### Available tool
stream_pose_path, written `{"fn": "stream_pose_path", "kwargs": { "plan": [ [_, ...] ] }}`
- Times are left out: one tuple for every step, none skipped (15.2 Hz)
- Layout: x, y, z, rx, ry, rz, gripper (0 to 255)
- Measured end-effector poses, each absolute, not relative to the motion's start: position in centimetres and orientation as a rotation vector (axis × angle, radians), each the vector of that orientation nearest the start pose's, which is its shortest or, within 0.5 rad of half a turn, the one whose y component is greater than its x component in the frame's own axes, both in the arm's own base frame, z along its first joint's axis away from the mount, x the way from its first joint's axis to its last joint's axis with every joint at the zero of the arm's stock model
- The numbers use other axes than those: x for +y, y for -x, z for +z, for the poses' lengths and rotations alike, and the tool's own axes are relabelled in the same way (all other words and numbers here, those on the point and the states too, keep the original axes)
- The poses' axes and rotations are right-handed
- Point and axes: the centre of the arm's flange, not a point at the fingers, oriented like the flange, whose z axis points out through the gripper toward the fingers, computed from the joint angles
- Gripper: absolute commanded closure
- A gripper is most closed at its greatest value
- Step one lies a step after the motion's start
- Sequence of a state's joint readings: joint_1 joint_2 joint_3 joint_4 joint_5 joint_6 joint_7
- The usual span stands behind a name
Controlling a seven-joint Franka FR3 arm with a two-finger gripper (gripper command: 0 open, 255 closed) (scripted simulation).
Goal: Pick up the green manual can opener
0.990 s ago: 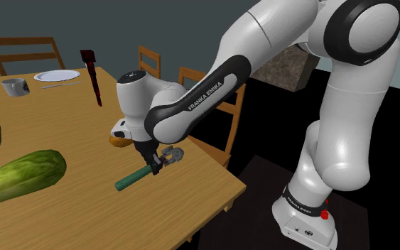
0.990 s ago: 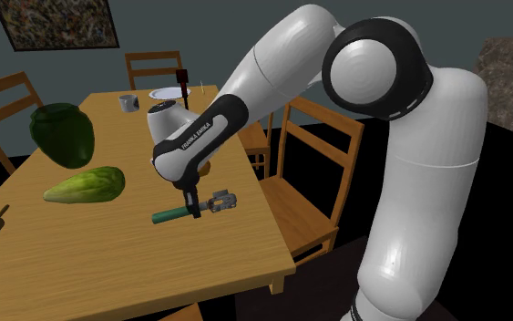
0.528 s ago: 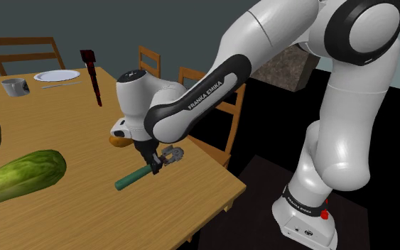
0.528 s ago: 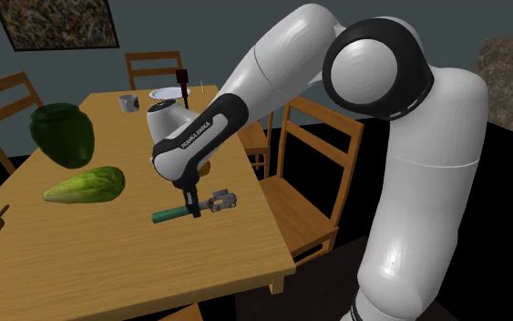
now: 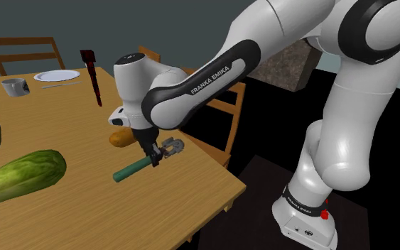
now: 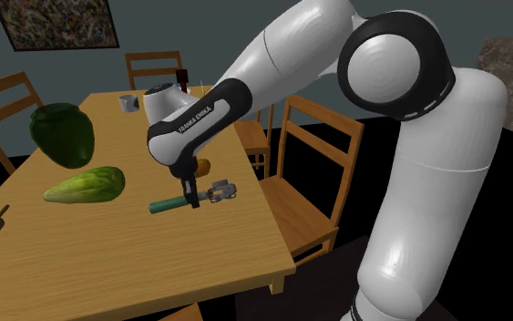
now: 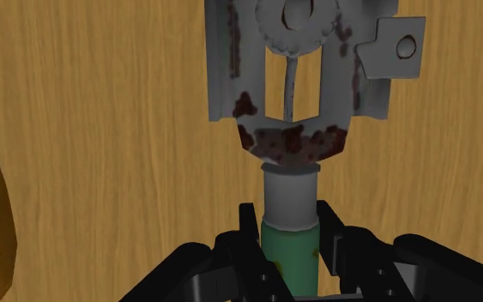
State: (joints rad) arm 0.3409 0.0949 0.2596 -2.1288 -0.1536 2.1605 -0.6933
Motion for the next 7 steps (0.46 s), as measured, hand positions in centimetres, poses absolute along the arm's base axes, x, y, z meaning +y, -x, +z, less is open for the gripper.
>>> {"fn": "stream_pose_path", "kwargs": {
  "plan": [
    [30.6,-45.7,36.7,-2.064,2.494,0.103,255],
    [30.5,-45.7,37.2,-2.064,2.494,0.103,255],
    [30.5,-45.8,37.8,-2.064,2.494,0.103,255],
    [30.6,-45.8,38.3,-2.064,2.494,0.103,255],
    [30.6,-45.9,38.9,-2.064,2.494,0.102,255],
    [30.6,-45.8,39.4,-2.064,2.494,0.102,255],
    [30.5,-45.8,39.7,-2.064,2.494,0.102,255]
  ]
}}
